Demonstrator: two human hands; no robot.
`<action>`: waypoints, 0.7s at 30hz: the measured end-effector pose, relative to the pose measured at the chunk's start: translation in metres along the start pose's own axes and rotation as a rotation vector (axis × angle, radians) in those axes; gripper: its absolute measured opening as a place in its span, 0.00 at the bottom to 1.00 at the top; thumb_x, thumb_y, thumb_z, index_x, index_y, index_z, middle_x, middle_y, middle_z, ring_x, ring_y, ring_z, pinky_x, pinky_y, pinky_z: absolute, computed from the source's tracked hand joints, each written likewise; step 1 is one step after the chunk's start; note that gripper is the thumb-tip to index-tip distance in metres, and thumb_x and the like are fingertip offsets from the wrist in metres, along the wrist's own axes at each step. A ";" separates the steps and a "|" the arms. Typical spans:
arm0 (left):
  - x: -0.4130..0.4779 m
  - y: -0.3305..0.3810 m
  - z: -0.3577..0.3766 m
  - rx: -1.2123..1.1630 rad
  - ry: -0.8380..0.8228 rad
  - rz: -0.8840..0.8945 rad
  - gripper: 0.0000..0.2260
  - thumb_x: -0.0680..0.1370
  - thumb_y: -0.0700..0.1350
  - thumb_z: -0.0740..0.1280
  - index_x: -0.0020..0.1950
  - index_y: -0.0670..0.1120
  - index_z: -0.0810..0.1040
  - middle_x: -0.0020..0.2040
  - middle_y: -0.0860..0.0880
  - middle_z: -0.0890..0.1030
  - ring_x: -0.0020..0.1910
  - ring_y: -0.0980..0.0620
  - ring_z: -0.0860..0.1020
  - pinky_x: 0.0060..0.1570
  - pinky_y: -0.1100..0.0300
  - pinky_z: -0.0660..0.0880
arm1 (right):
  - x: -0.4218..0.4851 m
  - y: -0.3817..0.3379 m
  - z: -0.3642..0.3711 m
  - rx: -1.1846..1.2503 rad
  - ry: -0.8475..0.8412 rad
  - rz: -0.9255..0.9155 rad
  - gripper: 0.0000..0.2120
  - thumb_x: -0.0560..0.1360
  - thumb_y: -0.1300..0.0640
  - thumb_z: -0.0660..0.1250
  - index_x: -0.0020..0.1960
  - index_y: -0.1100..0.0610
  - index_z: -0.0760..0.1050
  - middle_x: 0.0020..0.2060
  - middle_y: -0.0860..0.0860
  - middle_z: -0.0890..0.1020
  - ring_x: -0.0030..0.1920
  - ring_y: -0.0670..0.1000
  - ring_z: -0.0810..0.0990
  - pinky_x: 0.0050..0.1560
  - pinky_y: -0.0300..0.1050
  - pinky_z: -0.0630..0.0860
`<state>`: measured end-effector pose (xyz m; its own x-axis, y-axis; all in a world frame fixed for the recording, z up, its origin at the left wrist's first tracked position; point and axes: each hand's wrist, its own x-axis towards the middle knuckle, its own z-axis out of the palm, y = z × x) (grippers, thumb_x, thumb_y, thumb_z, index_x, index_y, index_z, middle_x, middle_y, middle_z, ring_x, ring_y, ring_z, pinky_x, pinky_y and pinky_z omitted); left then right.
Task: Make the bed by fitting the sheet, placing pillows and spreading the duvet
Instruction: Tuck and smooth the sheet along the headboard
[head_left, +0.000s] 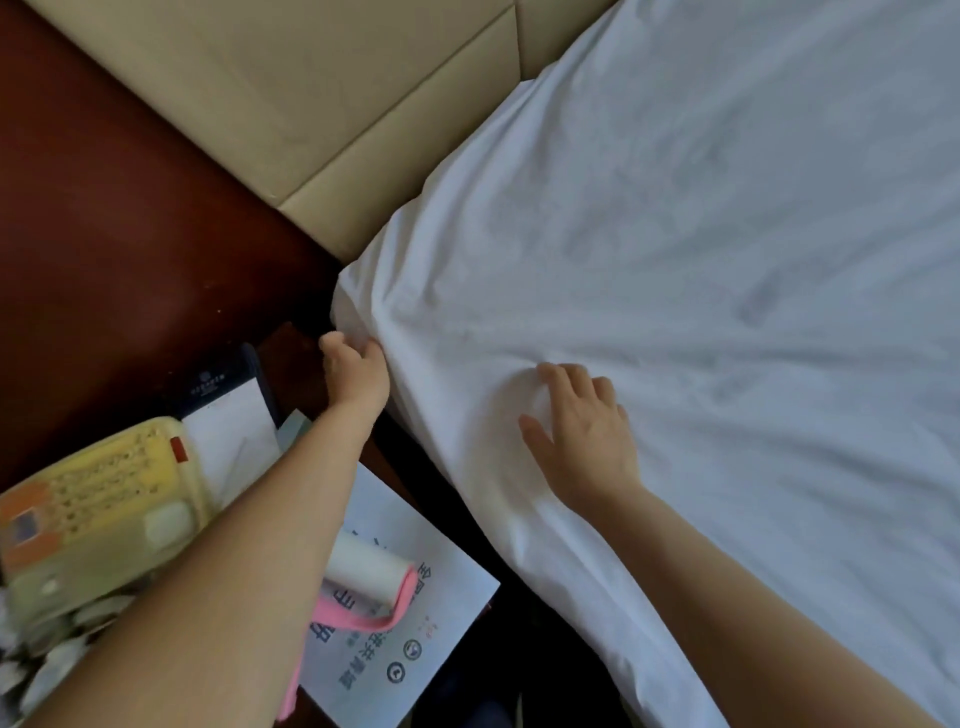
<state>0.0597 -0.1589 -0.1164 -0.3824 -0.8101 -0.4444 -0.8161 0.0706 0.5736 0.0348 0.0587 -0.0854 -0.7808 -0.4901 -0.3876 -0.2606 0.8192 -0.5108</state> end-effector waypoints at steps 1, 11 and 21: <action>0.007 0.007 0.001 -0.067 0.024 -0.021 0.19 0.82 0.47 0.54 0.71 0.41 0.58 0.70 0.41 0.65 0.67 0.42 0.67 0.60 0.53 0.65 | 0.006 -0.001 0.001 0.004 0.013 0.005 0.23 0.79 0.49 0.58 0.72 0.54 0.59 0.67 0.50 0.66 0.63 0.55 0.65 0.59 0.46 0.63; 0.084 0.029 -0.009 0.439 -0.075 0.095 0.17 0.82 0.52 0.54 0.59 0.39 0.70 0.61 0.38 0.73 0.59 0.37 0.73 0.52 0.49 0.70 | 0.036 -0.009 -0.001 0.039 0.002 0.077 0.16 0.77 0.53 0.61 0.64 0.53 0.67 0.56 0.50 0.72 0.56 0.54 0.69 0.52 0.47 0.68; 0.106 0.016 -0.048 0.591 0.060 0.414 0.17 0.79 0.41 0.56 0.29 0.45 0.62 0.43 0.35 0.77 0.40 0.36 0.74 0.37 0.52 0.66 | 0.064 -0.051 -0.007 -0.151 -0.047 0.078 0.06 0.78 0.54 0.56 0.53 0.55 0.68 0.50 0.51 0.75 0.53 0.54 0.71 0.41 0.44 0.60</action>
<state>0.0265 -0.2714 -0.1215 -0.7004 -0.6782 -0.2224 -0.7137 0.6678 0.2113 -0.0057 -0.0123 -0.0786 -0.7753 -0.4338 -0.4591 -0.2853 0.8890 -0.3582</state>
